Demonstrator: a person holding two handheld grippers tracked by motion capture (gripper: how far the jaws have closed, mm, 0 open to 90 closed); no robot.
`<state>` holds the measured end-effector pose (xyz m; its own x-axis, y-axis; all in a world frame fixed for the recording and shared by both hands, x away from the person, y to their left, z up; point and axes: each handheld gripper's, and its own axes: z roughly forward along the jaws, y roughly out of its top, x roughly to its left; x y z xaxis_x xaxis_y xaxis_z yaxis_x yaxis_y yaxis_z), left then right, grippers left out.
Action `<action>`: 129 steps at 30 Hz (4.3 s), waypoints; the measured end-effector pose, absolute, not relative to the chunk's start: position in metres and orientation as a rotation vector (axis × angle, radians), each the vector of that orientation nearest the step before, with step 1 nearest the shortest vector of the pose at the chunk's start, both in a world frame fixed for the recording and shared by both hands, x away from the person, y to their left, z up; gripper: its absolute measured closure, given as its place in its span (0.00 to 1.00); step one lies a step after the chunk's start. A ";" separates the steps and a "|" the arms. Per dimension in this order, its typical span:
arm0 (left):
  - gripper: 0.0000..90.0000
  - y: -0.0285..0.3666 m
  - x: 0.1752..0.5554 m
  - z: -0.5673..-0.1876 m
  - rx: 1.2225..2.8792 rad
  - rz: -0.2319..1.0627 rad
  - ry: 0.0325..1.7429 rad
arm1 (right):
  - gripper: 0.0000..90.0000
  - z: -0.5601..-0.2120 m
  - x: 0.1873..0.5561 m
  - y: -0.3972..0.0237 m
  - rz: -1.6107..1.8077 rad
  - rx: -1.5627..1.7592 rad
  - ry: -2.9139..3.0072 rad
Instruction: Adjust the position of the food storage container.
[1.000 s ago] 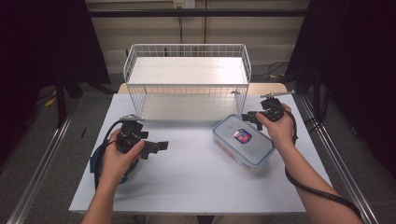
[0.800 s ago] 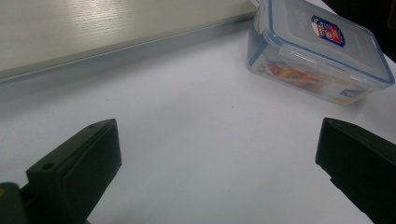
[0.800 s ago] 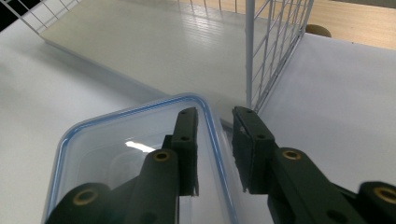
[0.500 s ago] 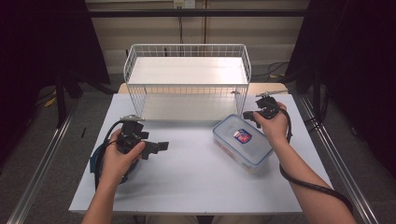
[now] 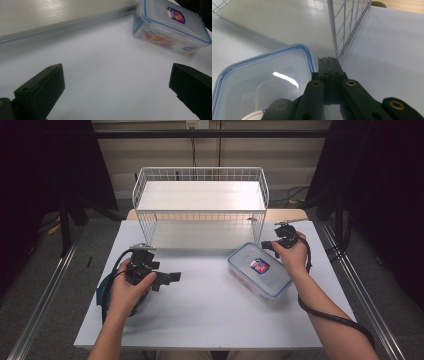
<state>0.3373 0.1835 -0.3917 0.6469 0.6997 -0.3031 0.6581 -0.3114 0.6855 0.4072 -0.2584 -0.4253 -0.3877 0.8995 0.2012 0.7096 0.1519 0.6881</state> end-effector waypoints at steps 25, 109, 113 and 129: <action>0.00 0.182 0.337 -0.392 2.042 0.052 1.044 | 1.00 -0.430 0.407 -0.240 1.158 1.557 2.251; 0.00 0.140 0.346 -0.413 2.096 -0.027 0.973 | 1.00 -0.419 0.297 -0.292 1.263 1.559 2.234; 0.00 0.137 0.346 -0.416 2.099 -0.027 0.977 | 1.00 -0.423 0.287 -0.300 1.256 1.569 2.219; 0.00 0.136 0.345 -0.416 2.118 -0.025 0.969 | 1.00 -0.436 0.267 -0.310 1.193 1.627 2.240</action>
